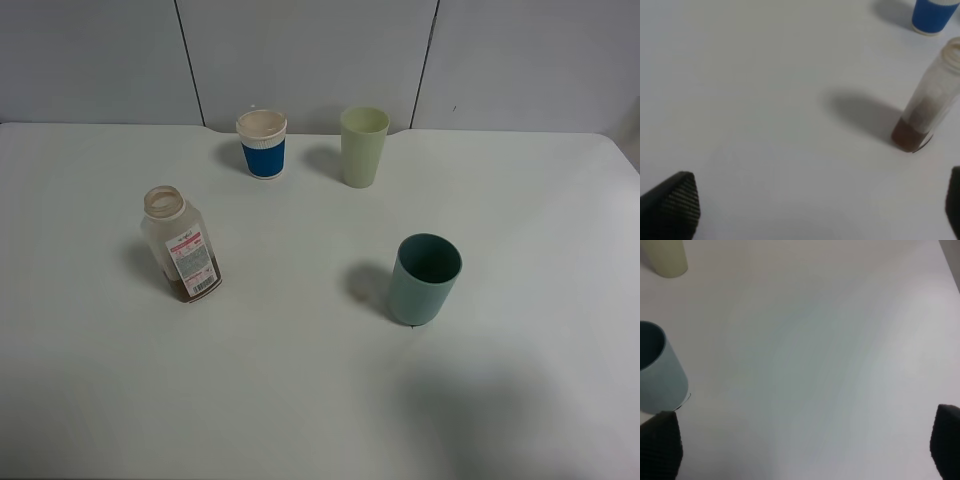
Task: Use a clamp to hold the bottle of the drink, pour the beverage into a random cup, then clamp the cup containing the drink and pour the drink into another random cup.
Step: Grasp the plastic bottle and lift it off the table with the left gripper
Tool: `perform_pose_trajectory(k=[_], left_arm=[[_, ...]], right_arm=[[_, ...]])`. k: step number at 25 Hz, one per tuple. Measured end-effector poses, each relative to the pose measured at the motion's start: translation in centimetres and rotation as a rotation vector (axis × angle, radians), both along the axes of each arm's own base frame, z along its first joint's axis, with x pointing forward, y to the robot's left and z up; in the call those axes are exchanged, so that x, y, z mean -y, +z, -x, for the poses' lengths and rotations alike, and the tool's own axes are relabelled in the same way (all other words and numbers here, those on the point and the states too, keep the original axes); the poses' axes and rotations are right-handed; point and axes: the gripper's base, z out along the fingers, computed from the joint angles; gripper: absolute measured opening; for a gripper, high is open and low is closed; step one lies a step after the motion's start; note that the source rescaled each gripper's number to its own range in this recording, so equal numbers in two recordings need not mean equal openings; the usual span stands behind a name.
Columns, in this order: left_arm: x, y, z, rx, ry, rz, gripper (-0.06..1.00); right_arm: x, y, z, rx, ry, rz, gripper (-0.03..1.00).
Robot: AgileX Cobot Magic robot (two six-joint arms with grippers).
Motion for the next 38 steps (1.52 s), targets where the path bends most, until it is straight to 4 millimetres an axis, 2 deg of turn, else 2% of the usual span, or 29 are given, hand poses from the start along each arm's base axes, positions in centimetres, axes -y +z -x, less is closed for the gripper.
perform_pose_trajectory(k=[17, 20, 31, 38], left_arm=[[0.0, 0.0, 0.0, 0.000, 0.000, 0.000, 1.00], [0.0, 0.0, -0.5, -0.031, -0.005, -0.005, 1.00], [0.5, 1.5, -5.7, -0.233, -0.157, -0.149, 1.00], [1.2, 0.2, -9.4, -0.427, -0.337, -0.210, 1.00]], right_arm=[[0.0, 0.0, 0.0, 0.000, 0.000, 0.000, 1.00], [0.0, 0.0, 0.0, 0.000, 0.000, 0.000, 1.00], [0.0, 0.0, 0.0, 0.000, 0.000, 0.000, 1.00], [0.0, 0.0, 0.0, 0.000, 0.000, 0.000, 1.00]])
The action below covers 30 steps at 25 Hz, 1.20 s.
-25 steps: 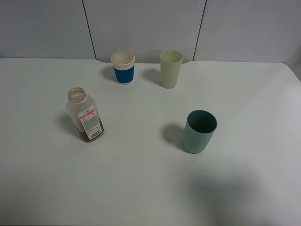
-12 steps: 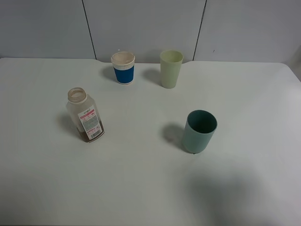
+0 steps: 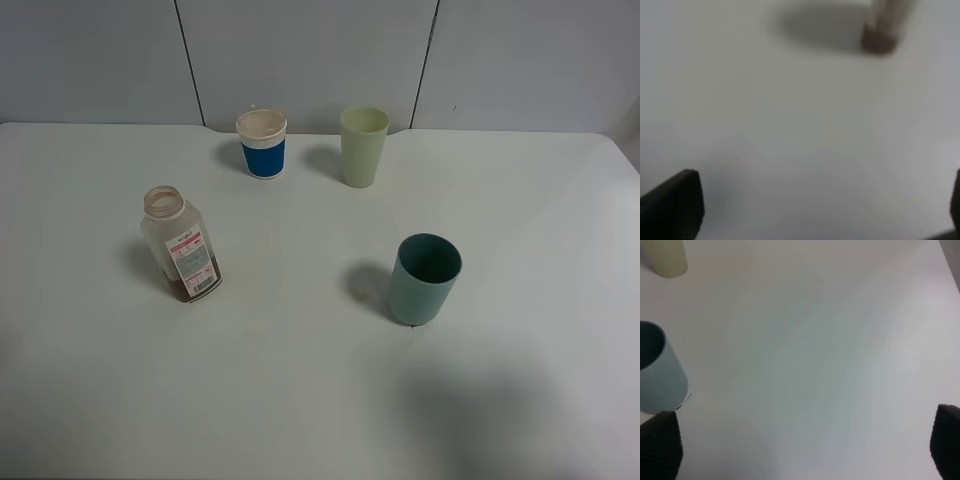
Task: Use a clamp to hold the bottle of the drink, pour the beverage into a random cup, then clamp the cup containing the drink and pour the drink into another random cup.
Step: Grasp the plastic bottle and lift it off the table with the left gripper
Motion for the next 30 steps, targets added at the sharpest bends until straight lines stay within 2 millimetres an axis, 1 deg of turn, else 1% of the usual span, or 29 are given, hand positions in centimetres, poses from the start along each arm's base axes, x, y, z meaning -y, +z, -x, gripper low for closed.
perform_pose_trajectory(k=[4, 8, 19, 22, 25, 26, 27, 30], left_arm=[[0.2, -0.9, -1.3, -0.099, -0.047, -0.020, 1.00], [0.8, -1.7, -2.3, -0.162, -0.115, -0.037, 1.00], [3.0, -3.5, -4.3, -0.253, -0.278, -0.124, 1.00], [3.5, -4.5, -4.6, -0.260, -0.303, -0.137, 1.00], [3.9, -6.1, -4.4, -0.270, -0.327, -0.142, 1.00], [3.9, -6.1, -4.4, -0.270, -0.327, -0.142, 1.00], [4.0, -7.0, -4.4, -0.243, -0.331, -0.140, 1.00], [4.1, -7.8, -4.7, -0.197, -0.324, -0.134, 1.00]], right_arm=[[0.0, 0.0, 0.0, 0.000, 0.000, 0.000, 1.00], [0.0, 0.0, 0.0, 0.000, 0.000, 0.000, 1.00], [0.0, 0.0, 0.0, 0.000, 0.000, 0.000, 1.00], [0.0, 0.0, 0.0, 0.000, 0.000, 0.000, 1.00], [0.0, 0.0, 0.0, 0.001, 0.000, 0.000, 1.00], [0.0, 0.0, 0.0, 0.001, 0.000, 0.000, 1.00], [0.0, 0.0, 0.0, 0.001, 0.000, 0.000, 1.00], [0.0, 0.0, 0.0, 0.001, 0.000, 0.000, 1.00]])
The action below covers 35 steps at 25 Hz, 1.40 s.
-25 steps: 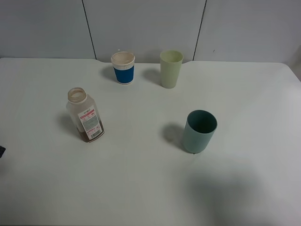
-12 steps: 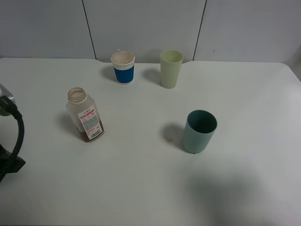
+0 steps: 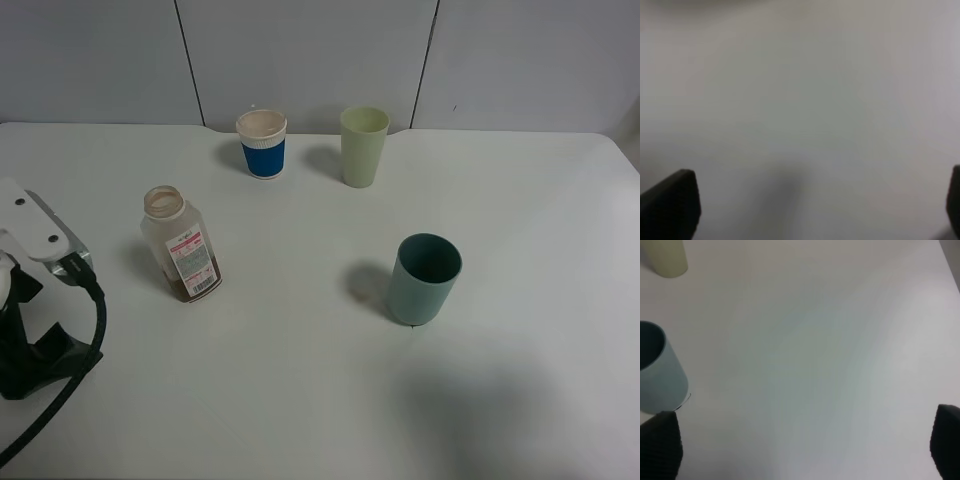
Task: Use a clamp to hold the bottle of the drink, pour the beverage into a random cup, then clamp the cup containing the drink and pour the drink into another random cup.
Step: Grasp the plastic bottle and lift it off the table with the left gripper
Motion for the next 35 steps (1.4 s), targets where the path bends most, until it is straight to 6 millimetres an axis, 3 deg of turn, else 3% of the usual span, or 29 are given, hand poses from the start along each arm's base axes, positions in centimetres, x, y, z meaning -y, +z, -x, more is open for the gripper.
perform_pose_trajectory(k=[11, 19, 35], left_arm=[[0.9, -3.5, -2.7, 0.094, 0.090, 0.080, 1.00], [0.8, -6.0, -4.2, 0.273, 0.143, 0.109, 1.00], [2.5, -7.0, -5.9, 0.392, 0.107, 0.285, 1.00]], right_arm=[[0.0, 0.0, 0.0, 0.000, 0.000, 0.000, 1.00], [0.0, 0.0, 0.0, 0.000, 0.000, 0.000, 1.00], [0.0, 0.0, 0.0, 0.000, 0.000, 0.000, 1.00]])
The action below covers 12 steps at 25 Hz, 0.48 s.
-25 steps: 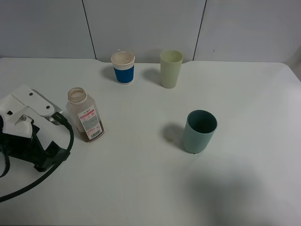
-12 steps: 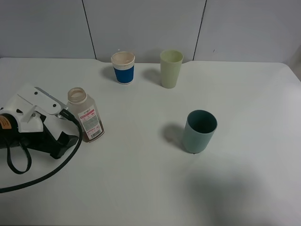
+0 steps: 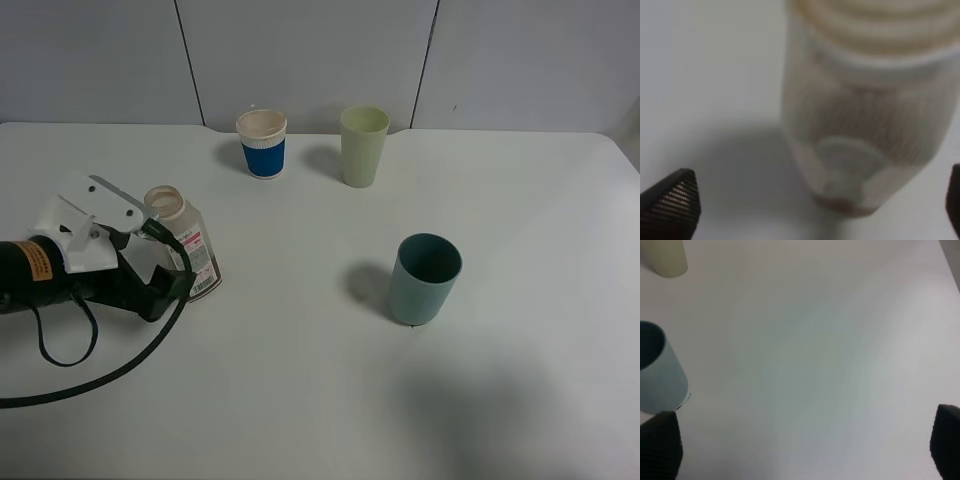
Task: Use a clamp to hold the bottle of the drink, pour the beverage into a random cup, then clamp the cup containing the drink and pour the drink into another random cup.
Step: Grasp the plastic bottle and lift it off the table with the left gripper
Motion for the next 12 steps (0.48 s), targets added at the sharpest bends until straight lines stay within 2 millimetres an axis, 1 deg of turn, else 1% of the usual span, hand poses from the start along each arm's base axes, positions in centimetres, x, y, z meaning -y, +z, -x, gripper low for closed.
perform_pose_trajectory(k=[6, 12], left_arm=[[0.9, -1.0, -0.2, 0.011, -0.085, 0.029, 1.00], [1.5, -2.5, -0.7, 0.025, -0.112, 0.079, 1.00]], right_arm=[[0.0, 0.0, 0.0, 0.000, 0.000, 0.000, 1.00], [0.0, 0.0, 0.0, 0.000, 0.000, 0.000, 1.00]])
